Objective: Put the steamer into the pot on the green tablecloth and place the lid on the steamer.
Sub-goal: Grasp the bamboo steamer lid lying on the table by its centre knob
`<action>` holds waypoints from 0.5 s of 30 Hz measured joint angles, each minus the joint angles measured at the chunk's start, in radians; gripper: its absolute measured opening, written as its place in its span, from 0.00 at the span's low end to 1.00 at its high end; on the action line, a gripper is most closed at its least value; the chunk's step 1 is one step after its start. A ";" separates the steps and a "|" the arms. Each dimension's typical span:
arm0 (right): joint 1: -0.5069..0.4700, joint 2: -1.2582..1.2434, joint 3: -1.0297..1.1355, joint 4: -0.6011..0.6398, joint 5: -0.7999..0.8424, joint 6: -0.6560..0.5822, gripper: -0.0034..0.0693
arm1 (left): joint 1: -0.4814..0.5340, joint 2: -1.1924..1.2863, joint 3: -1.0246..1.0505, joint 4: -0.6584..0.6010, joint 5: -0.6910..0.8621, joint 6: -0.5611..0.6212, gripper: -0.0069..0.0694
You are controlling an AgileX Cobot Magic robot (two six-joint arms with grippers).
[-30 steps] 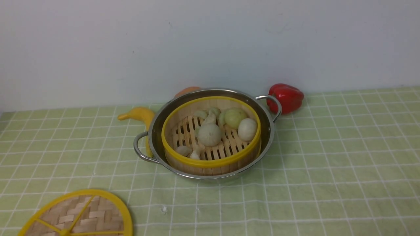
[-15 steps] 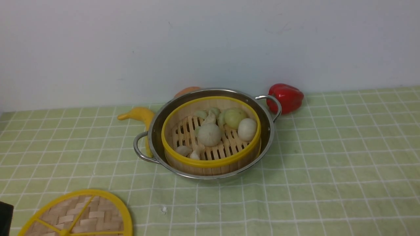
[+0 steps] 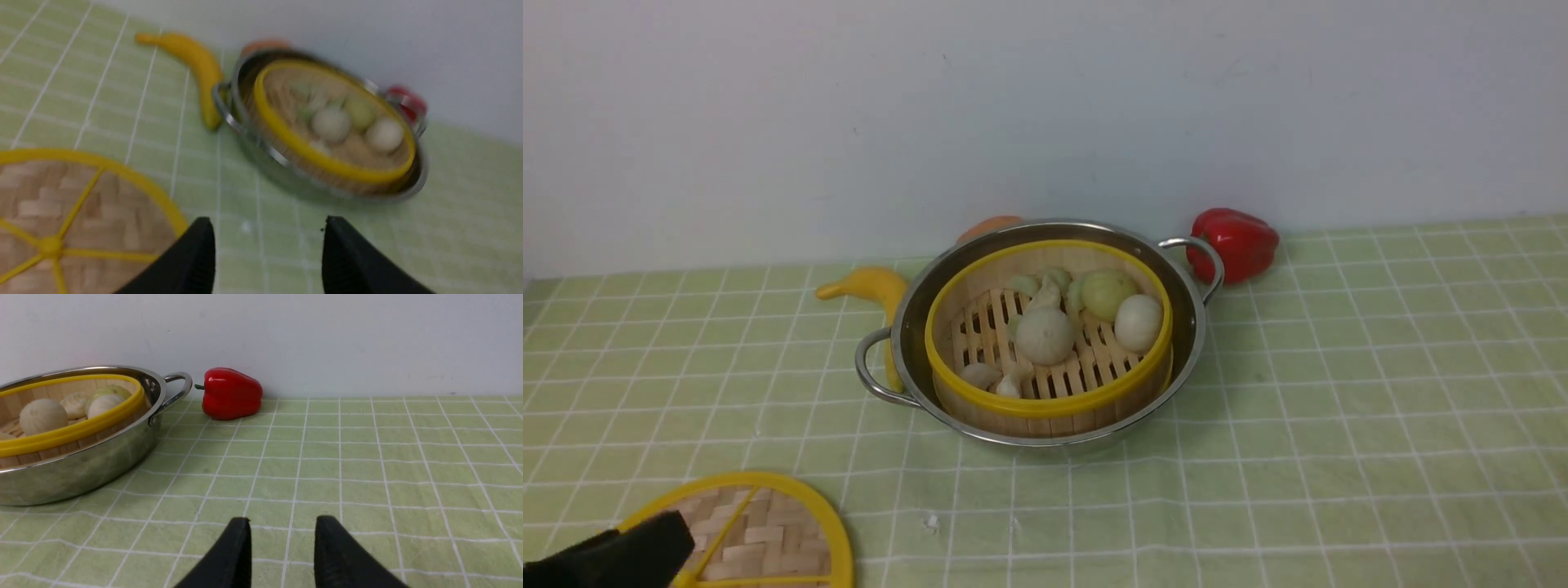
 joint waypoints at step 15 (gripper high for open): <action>0.000 0.000 0.000 0.000 0.000 0.000 0.38 | 0.000 0.631 -0.238 0.533 0.308 0.000 0.54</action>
